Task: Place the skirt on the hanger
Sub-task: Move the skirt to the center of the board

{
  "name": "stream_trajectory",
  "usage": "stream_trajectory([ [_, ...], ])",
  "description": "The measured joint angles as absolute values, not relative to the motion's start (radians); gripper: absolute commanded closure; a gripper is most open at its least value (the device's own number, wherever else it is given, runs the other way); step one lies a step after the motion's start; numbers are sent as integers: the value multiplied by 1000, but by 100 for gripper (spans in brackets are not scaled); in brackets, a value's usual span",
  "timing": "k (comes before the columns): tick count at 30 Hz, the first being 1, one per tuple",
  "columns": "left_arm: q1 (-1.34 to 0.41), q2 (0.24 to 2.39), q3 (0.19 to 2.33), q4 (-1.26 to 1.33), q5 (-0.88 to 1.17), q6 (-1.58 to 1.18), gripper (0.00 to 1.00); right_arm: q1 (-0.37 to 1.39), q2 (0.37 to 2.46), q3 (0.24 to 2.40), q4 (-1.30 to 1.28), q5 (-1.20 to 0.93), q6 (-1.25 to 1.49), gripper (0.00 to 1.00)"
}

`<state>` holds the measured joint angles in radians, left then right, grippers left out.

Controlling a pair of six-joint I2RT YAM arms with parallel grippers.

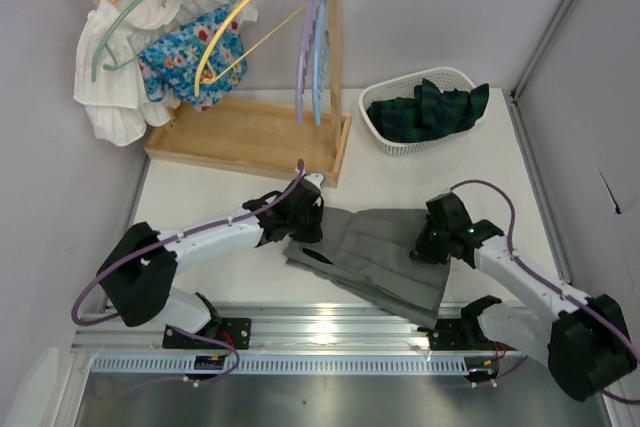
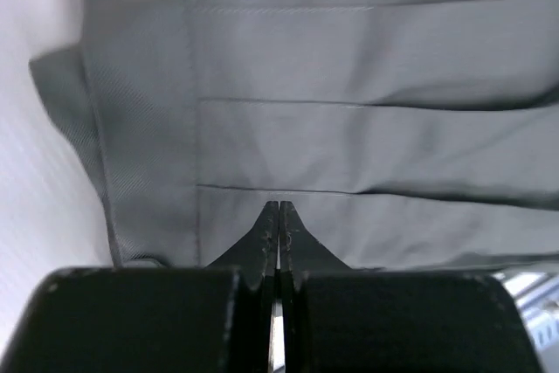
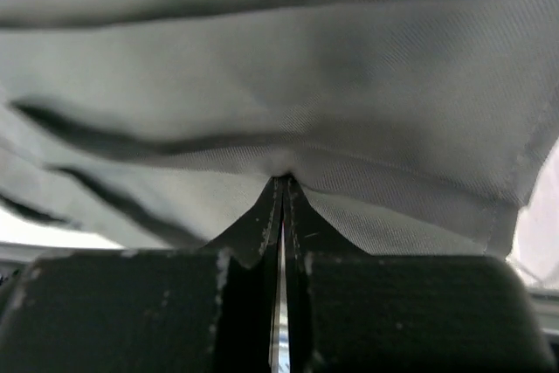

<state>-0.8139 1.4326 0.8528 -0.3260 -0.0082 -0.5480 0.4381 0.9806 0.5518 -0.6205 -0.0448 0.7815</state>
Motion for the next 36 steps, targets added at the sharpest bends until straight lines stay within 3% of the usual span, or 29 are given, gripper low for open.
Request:
stream_trajectory([
  [10, -849, 1634, 869, -282, -112, -653, 100, 425, 1340, 642, -474, 45, 780, 100],
  [21, -940, 1885, 1151, -218, -132, -639, 100, 79, 1485, 759, -394, 91, 669, 100],
  [29, -972, 2077, 1409, -208, -102, -591, 100, -133, 1478, 775, -407, 152, 580, 100],
  [30, -973, 2087, 1430, -214, -100, -581, 97, -147, 1467, 779, -415, 153, 566, 100],
  [31, -973, 2091, 1444, -222, -99, -571, 55, -153, 1451, 787, -429, 148, 550, 98],
  [32, -973, 2092, 1456, -234, -98, -558, 26, -154, 1436, 799, -442, 141, 539, 95],
  [33, -973, 2088, 1466, -247, -98, -540, 14, -152, 1415, 816, -450, 126, 527, 92],
  [34, -973, 2081, 1472, -251, -95, -529, 7, -147, 1393, 835, -458, 114, 515, 80],
  [35, -973, 2065, 1473, -253, -96, -515, 1, -141, 1366, 862, -464, 97, 501, 73],
  [36, -973, 2043, 1471, -263, -99, -504, 1, -131, 1340, 893, -469, 84, 491, 66],
])
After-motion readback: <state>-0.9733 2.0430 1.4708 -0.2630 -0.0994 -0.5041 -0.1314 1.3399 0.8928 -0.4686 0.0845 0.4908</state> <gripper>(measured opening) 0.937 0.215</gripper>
